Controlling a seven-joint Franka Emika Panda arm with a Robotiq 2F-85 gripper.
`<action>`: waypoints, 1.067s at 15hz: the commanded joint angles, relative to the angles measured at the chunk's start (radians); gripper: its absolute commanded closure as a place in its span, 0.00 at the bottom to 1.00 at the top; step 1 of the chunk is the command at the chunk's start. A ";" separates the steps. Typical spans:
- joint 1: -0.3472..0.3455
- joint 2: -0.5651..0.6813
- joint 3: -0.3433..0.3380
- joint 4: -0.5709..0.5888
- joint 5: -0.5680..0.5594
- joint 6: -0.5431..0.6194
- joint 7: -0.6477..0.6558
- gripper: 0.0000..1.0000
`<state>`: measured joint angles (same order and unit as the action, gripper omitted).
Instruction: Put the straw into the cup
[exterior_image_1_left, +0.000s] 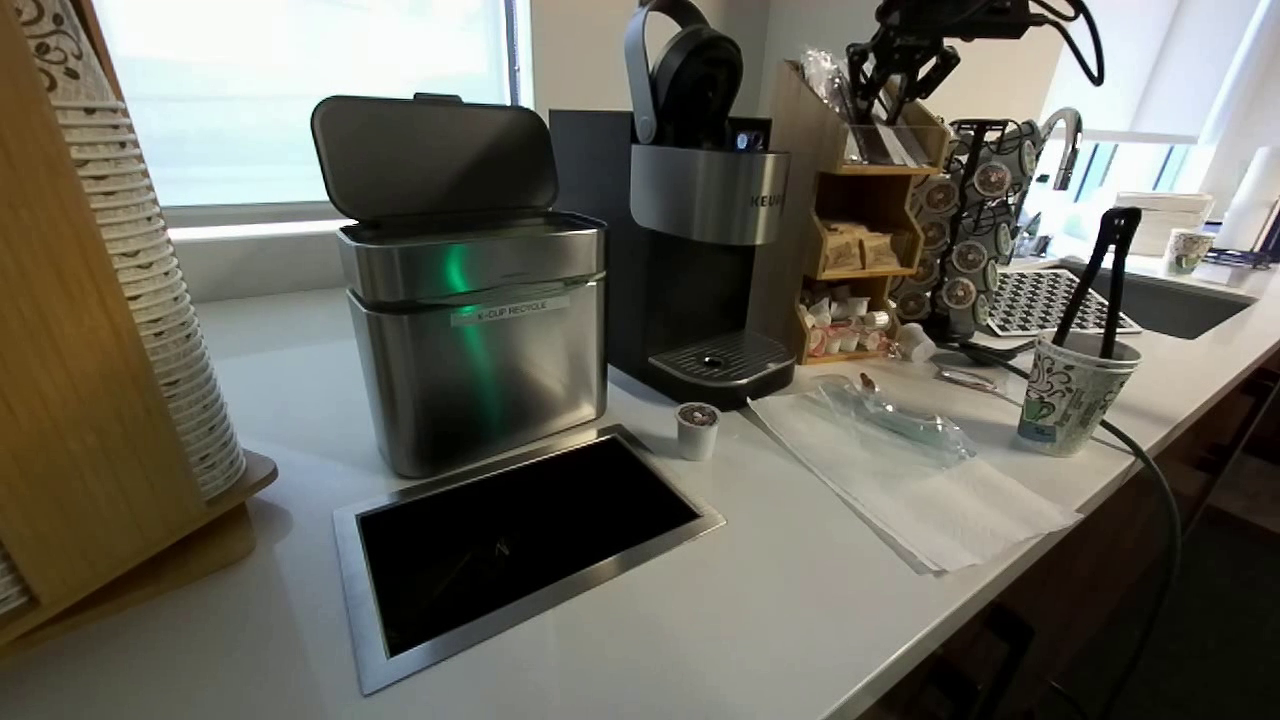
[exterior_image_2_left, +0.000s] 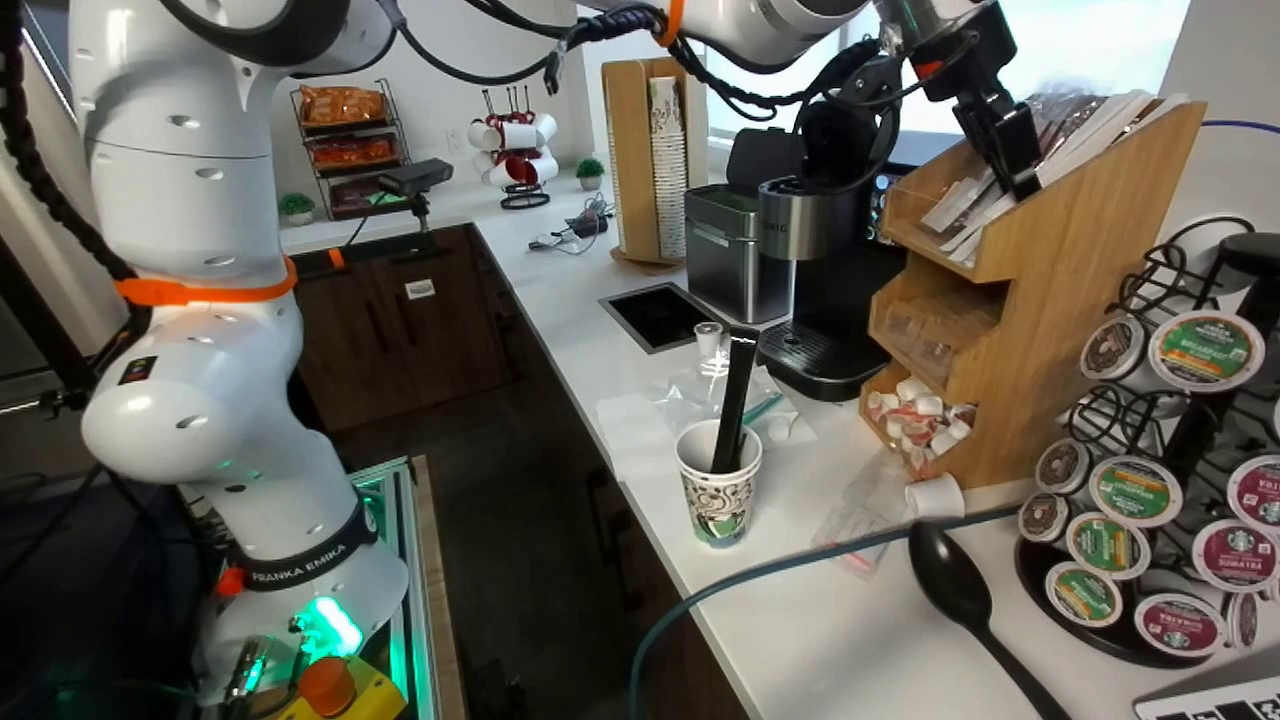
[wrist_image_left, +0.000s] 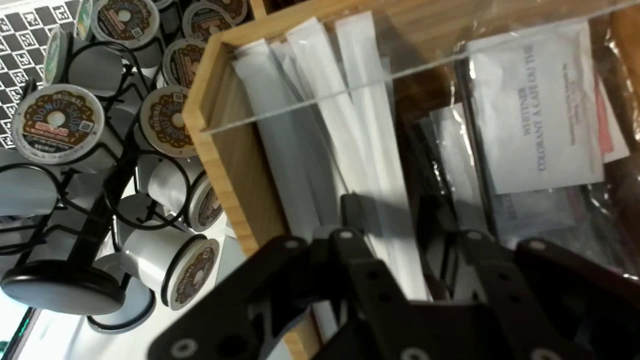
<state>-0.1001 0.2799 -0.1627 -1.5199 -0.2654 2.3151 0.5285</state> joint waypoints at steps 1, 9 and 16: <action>0.020 0.028 -0.015 0.045 0.014 -0.006 0.007 0.67; 0.033 0.024 -0.017 0.063 0.006 -0.013 0.004 1.00; 0.040 -0.064 -0.003 0.025 0.021 -0.023 -0.046 1.00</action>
<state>-0.0758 0.2885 -0.1697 -1.4704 -0.2654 2.3147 0.5271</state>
